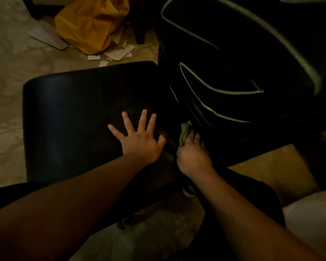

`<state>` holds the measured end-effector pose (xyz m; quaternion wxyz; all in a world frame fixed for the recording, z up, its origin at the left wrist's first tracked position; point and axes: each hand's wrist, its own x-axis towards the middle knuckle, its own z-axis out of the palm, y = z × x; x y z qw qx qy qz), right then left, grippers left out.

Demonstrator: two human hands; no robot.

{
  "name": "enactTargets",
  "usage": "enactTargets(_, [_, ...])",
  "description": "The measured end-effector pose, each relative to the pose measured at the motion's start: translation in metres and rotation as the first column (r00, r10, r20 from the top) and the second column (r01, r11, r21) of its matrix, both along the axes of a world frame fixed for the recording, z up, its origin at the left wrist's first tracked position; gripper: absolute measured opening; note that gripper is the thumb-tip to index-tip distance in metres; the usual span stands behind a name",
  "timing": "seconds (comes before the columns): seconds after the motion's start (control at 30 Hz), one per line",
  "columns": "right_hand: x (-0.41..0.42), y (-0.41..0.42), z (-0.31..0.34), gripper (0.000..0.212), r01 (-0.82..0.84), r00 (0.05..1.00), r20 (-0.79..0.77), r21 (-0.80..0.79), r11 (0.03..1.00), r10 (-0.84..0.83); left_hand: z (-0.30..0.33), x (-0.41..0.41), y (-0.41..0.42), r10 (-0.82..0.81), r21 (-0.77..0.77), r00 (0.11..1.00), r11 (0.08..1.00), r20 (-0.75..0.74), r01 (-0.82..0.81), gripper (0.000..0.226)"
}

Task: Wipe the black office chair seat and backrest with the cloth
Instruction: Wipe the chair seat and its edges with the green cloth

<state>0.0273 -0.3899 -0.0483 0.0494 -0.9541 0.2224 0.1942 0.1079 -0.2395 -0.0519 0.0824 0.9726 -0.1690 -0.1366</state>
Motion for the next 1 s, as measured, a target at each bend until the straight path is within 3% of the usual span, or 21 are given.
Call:
enactTargets(0.2, [-0.044, 0.019, 0.014, 0.059, -0.139, 0.989, -0.059, -0.136, 0.981, 0.132, -0.001, 0.002, 0.003, -0.016, -0.012, 1.0, 1.0, -0.009, 0.016, 0.082])
enactTargets(0.37, [-0.063, 0.032, 0.017, 0.075, 0.009, 0.996, -0.084, -0.122, 0.992, -0.019, 0.0, 0.003, 0.005, -0.028, -0.011, 0.999, 1.0, -0.016, 0.028, 0.081])
enactTargets(0.47, [-0.07, 0.045, 0.027, 0.073, 0.041, 0.999, 0.002, -0.103, 0.994, -0.041, -0.001, 0.005, 0.008, -0.054, -0.023, 0.998, 0.998, -0.03, 0.053, 0.08])
enactTargets(0.57, [-0.069, 0.058, 0.028, 0.088, 0.096, 0.995, 0.046, -0.106, 0.99, -0.091, -0.004, 0.008, 0.016, -0.087, -0.053, 0.996, 0.995, -0.025, 0.085, 0.076])
enactTargets(0.63, [-0.071, 0.073, 0.015, 0.08, 0.012, 0.999, 0.042, -0.032, 0.999, -0.011, -0.005, 0.01, 0.025, -0.125, -0.073, 0.992, 0.99, -0.032, 0.122, 0.073])
enactTargets(0.77, [-0.076, 0.114, 0.02, 0.071, -0.251, 0.949, 0.209, 0.06, 0.966, 0.234, -0.001, 0.013, 0.051, -0.187, -0.084, 0.982, 0.979, -0.002, 0.186, 0.065])
enactTargets(0.87, [-0.073, 0.095, 0.012, 0.07, -0.243, 0.948, 0.229, 0.079, 0.967, 0.22, 0.0, 0.015, 0.078, -0.198, -0.072, 0.978, 0.977, 0.06, 0.203, 0.064])
enactTargets(1.0, [-0.052, 0.055, 0.013, 0.067, -0.196, 0.966, 0.19, 0.104, 0.975, 0.174, 0.003, 0.015, 0.11, -0.102, -0.069, 0.992, 0.992, 0.068, 0.107, 0.069])
